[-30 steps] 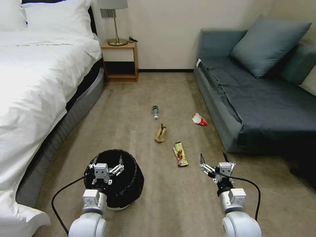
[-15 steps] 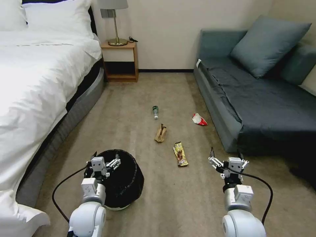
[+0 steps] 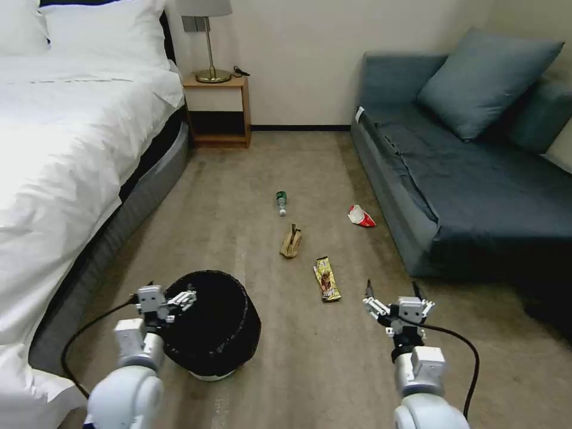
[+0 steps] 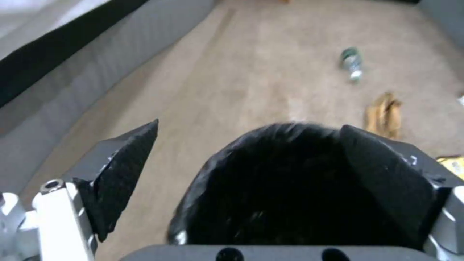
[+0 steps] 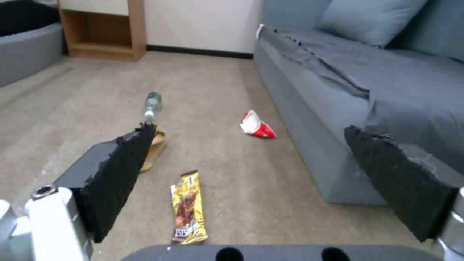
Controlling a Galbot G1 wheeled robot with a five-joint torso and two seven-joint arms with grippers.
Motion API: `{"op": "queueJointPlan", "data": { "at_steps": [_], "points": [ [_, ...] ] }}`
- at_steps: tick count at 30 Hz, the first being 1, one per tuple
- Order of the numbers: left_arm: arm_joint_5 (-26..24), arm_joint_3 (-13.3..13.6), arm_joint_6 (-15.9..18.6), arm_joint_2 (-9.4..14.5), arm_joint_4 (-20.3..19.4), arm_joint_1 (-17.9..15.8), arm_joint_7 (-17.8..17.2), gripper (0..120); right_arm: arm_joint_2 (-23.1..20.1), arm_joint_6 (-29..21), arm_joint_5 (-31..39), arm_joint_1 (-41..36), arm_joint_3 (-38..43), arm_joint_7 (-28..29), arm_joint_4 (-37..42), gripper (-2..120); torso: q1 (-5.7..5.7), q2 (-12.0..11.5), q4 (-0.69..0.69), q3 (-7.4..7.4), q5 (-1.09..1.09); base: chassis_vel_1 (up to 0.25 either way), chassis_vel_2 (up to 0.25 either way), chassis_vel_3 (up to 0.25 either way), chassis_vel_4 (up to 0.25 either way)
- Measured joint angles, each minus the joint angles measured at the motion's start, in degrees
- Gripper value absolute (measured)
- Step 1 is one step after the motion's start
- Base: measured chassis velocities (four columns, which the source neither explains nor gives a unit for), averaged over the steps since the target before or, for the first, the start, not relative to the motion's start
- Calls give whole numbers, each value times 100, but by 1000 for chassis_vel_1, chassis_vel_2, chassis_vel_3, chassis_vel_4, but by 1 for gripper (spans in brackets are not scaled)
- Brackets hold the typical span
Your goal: Pick up the trash bin, then pick up the garbage on the floor and place it into the trash bin.
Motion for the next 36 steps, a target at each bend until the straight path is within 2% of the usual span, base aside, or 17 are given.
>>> {"op": "queueJointPlan", "data": {
  "at_steps": [1,3,5,9,10,14,26,31,34,36],
  "points": [
    [0,0,0,0,0,0,0,100,0,0,0,0,0,0,0,100,0,0,0,0,0,0,0,0,0],
    [-203,-21,319,56,-6,-33,-284,100,-13,-3,-33,-7,-24,3,-12,100,0,0,0,0,-1,0,0,0,0],
    [-249,-34,407,69,8,-47,-362,100,-21,-5,-37,-14,-26,4,-12,100,0,0,0,0,-1,0,0,0,0],
    [-724,-83,961,145,140,-118,-668,100,-58,-5,-58,-31,5,10,-13,100,0,0,0,0,0,0,0,0,0],
    [-724,-83,961,145,140,-118,-668,100,-58,-5,-58,-31,5,10,-13,100,0,0,0,0,0,0,0,0,0],
    [-807,-52,1021,131,574,-289,-745,100,-55,-5,-63,-5,15,11,-29,100,0,0,0,0,-1,0,0,0,0],
    [-942,4,1042,67,1104,-529,-785,98,-6,2,-82,100,39,16,-153,100,0,0,0,0,-1,0,0,0,0],
    [-1057,27,1037,59,1257,-586,-790,84,40,2,-115,138,16,17,-176,100,0,0,0,0,2,0,0,0,0],
    [-1133,33,1019,56,1376,-645,-791,68,63,2,-139,150,4,17,-201,100,0,1,1,-1,6,0,0,0,0],
    [-1145,34,1016,53,1404,-657,-790,66,67,2,-142,153,3,18,-204,100,0,1,1,-1,7,0,0,0,0]
  ]
}}
